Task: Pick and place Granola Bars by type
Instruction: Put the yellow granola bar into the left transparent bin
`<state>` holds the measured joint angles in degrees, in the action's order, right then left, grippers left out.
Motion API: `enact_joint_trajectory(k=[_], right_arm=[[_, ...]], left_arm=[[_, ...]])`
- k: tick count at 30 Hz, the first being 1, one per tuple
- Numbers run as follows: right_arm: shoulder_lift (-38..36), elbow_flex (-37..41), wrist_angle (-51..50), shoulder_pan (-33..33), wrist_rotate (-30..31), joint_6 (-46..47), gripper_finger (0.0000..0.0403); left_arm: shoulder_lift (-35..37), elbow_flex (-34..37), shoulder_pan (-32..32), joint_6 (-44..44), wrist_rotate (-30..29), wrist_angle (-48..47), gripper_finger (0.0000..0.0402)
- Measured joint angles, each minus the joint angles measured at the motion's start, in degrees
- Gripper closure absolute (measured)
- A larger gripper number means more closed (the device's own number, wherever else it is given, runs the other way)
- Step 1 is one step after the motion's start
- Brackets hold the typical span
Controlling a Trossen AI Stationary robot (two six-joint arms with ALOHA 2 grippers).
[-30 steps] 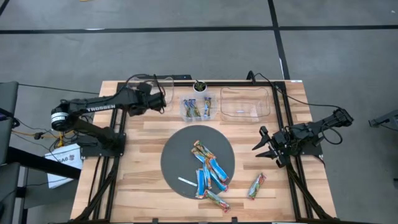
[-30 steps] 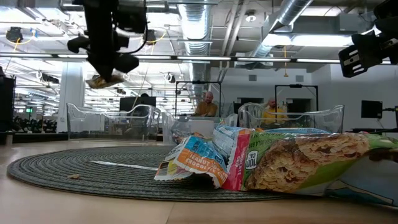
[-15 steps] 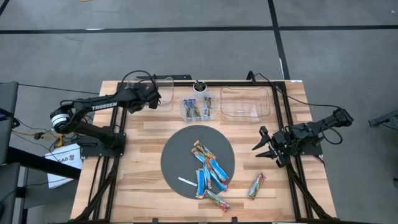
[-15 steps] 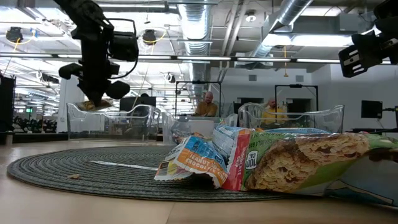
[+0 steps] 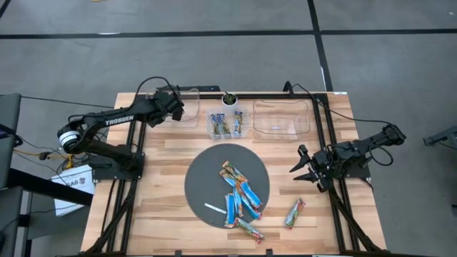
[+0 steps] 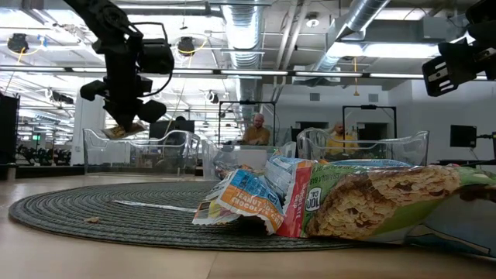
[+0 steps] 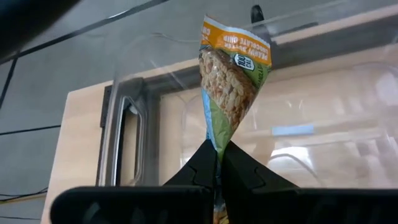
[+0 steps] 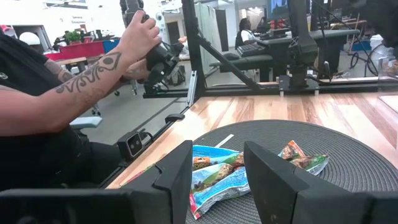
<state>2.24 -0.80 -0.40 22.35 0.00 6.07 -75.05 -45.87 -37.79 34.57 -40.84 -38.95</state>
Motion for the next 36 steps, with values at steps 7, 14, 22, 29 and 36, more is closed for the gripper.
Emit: enact_joint_trajectory(k=[7, 14, 22, 29, 36], right_arm=[[0.0, 0.0, 0.0, 0.0, 0.0, 0.0, 0.0265], [0.0, 0.0, 0.0, 0.0, 0.0, 0.0, 0.0264], [0.0, 0.0, 0.0, 0.0, 0.0, 0.0, 0.0266], [0.0, 0.0, 0.0, 0.0, 0.0, 0.0, 0.0264], [0.0, 0.0, 0.0, 0.0, 0.0, 0.0, 0.0265]], left_arm=[[0.0, 0.0, -2.4, -0.4, 1.6, -0.1, 0.0399], [0.0, 2.9, -4.2, -0.4, 3.4, 1.5, 0.0396], [-0.1, 3.7, -4.7, -0.4, 4.6, 3.2, 0.0374], [-0.1, 3.7, -4.8, -1.1, 4.6, 4.3, 0.0346], [-0.1, 3.7, -5.1, -0.9, 5.0, 4.2, 0.0316]])
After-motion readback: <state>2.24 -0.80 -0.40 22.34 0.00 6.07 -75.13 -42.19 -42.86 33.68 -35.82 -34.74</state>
